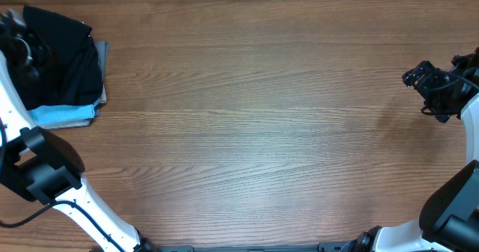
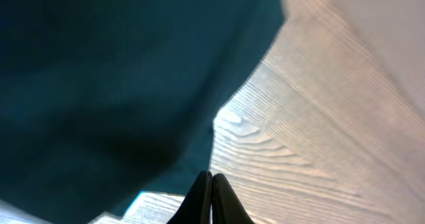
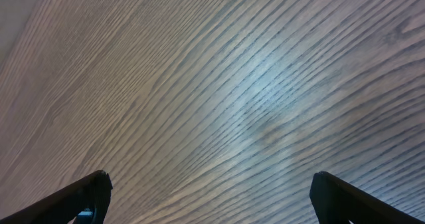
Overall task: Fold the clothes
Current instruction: 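Open the left gripper to release the polo and press it flat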
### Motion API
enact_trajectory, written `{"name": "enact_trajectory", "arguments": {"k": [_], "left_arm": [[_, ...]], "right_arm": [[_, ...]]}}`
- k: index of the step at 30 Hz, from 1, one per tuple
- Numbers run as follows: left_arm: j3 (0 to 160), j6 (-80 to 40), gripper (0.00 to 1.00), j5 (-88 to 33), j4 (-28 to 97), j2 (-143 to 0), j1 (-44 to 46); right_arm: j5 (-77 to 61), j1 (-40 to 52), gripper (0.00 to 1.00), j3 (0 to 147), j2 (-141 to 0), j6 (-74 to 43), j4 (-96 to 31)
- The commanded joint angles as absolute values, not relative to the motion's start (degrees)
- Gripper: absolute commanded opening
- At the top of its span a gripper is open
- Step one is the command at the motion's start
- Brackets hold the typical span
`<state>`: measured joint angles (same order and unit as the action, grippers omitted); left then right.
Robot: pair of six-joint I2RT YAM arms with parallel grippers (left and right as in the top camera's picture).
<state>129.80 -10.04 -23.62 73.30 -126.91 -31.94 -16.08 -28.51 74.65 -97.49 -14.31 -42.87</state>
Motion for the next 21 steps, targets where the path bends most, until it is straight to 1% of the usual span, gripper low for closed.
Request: {"name": "enact_trajectory", "arguments": {"k": [1,4,7,10,15,18,21], "left_arm": [[122.13,-7.94,0.04,-24.84,70.54,-125.36,-32.34],[116.97,-9.54,0.04,-24.99,66.74,-125.36,-32.69],[115.94,-9.10,0.04,-27.94,65.12,-125.34,-32.82],[117.69,-8.73,0.04,-31.05,64.58,-124.68,-32.97],[125.51,-8.75,0.04,-36.58,66.92,-122.17,-33.15],[129.91,-7.20,0.04,-33.63,68.77,-120.18,-33.15],[130.65,-6.83,0.04,-24.82,70.15,-119.11,-32.84]], "right_arm": [[-15.90,-28.58,1.00,75.29,-97.03,-14.13,-42.57],[-15.90,-28.58,1.00,75.29,-97.03,-14.13,-42.57],[-15.90,-28.58,1.00,75.29,-97.03,-14.13,-42.57],[-15.90,-28.58,1.00,75.29,-97.03,-14.13,-42.57],[-15.90,-28.58,1.00,75.29,-97.03,-14.13,-42.57],[-15.90,-28.58,1.00,75.29,-97.03,-14.13,-42.57],[-15.90,-28.58,1.00,75.29,-97.03,-14.13,-42.57]]}}
